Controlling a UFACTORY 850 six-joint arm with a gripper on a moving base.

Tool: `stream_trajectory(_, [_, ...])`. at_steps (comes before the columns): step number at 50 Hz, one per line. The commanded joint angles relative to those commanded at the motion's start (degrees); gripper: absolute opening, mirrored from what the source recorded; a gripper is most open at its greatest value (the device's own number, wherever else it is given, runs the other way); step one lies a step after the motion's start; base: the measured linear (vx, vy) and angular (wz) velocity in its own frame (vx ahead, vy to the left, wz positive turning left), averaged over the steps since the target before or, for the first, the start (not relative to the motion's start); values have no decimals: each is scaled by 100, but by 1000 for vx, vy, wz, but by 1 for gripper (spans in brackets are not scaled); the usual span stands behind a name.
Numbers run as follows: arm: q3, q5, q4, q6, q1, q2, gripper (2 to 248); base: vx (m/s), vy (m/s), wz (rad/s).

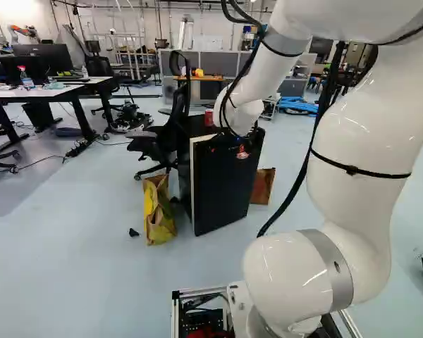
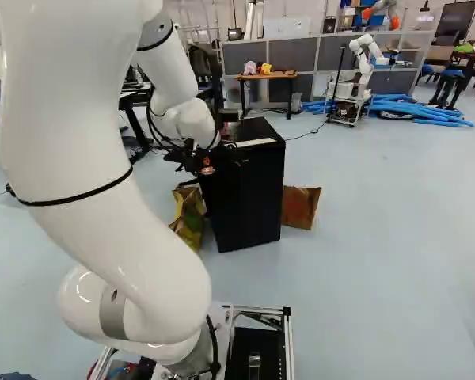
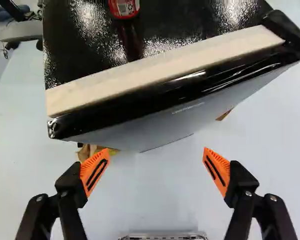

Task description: Grab a drink from the fridge

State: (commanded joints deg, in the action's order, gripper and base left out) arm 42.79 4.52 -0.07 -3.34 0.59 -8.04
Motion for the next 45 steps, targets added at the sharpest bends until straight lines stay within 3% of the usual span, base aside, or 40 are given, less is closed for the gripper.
stream_trajectory(45, [13,2652,-366,0,0,-167,247,0,0,0])
